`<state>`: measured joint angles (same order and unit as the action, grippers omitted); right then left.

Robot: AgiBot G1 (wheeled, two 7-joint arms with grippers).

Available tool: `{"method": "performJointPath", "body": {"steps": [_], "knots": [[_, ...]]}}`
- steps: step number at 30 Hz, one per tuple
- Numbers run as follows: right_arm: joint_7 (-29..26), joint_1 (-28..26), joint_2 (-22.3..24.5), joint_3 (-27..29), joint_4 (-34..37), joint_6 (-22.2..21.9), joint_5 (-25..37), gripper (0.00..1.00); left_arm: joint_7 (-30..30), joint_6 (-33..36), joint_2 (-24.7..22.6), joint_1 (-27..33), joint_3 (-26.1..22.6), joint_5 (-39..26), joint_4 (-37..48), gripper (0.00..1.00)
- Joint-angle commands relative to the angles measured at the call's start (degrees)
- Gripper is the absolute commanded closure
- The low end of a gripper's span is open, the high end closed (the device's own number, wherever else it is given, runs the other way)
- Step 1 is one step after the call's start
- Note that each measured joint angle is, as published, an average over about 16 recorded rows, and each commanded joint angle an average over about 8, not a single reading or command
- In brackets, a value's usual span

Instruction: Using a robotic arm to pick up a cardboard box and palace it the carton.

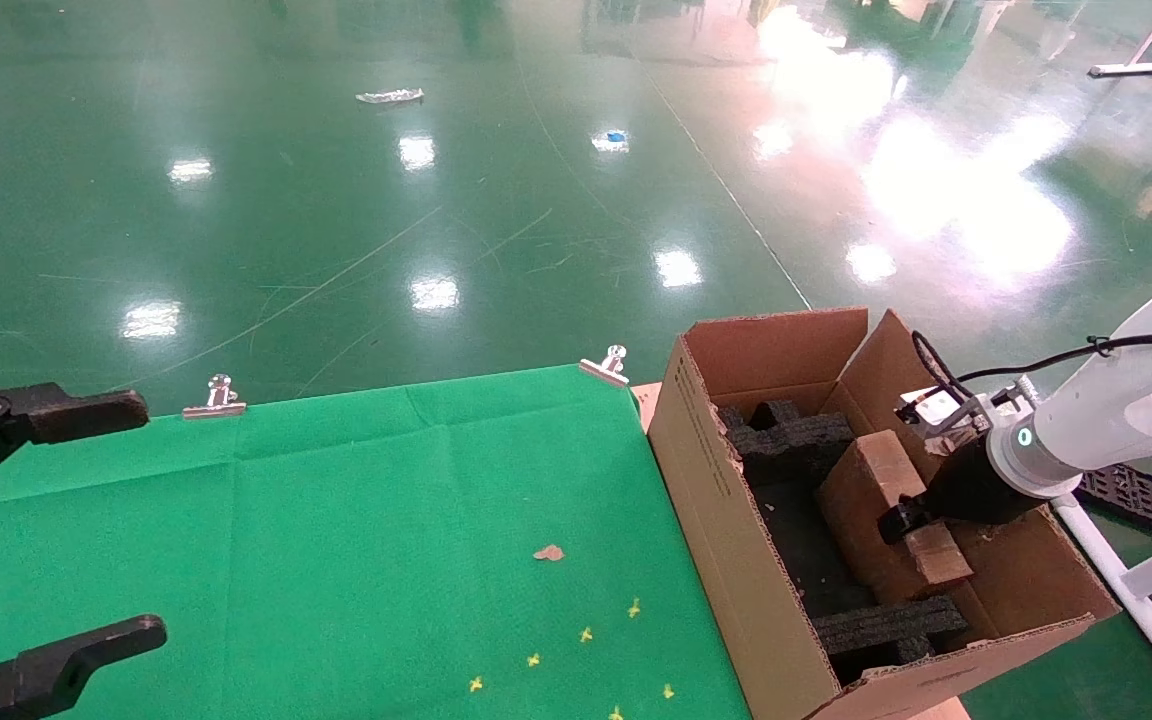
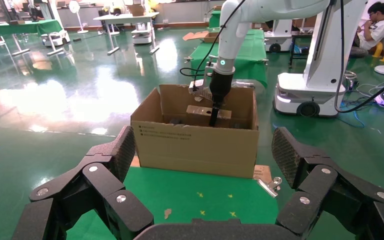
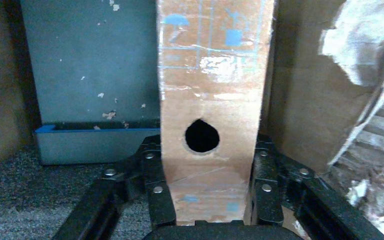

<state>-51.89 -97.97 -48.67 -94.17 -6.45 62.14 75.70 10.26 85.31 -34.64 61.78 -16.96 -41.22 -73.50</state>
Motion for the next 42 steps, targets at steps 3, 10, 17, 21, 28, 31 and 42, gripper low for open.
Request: {"method": "performJointPath", "body": {"steps": [3,10,17,21,28,31,42], "knots": [[0.4,-0.3,-0.4,-0.2,0.7,0.3,0.3,0.0,0.0,0.0,0.0,0.0,0.0,0.0,0.0,0.0],[1.2,-1.0,-0.8,-0.2,1.5,0.7,0.4,0.0,0.0,0.0,0.0,0.0,0.0,0.0,0.0,0.0],[2.2,-1.6,-0.9,-0.2,2.0,0.8,0.4,0.0,0.0,0.0,0.0,0.0,-0.1,0.0,0.0,0.0],[2.9,-2.2,-0.8,0.0,2.2,0.8,0.2,0.0,0.0,0.0,0.0,0.0,-0.1,0.0,0.0,0.0],[4.2,-4.2,-0.5,0.2,2.4,1.1,0.0,0.0,0.0,0.0,0.0,0.0,-0.1,0.1,0.0,0.0],[4.8,-5.8,-0.3,0.2,2.5,1.2,0.1,0.0,-0.1,0.0,0.0,0.0,-0.1,0.1,0.0,0.0],[7.1,-15.0,1.4,0.8,2.0,2.8,-0.3,0.0,-0.1,-0.1,0.1,0.0,-0.1,0.1,0.0,0.0]]}}
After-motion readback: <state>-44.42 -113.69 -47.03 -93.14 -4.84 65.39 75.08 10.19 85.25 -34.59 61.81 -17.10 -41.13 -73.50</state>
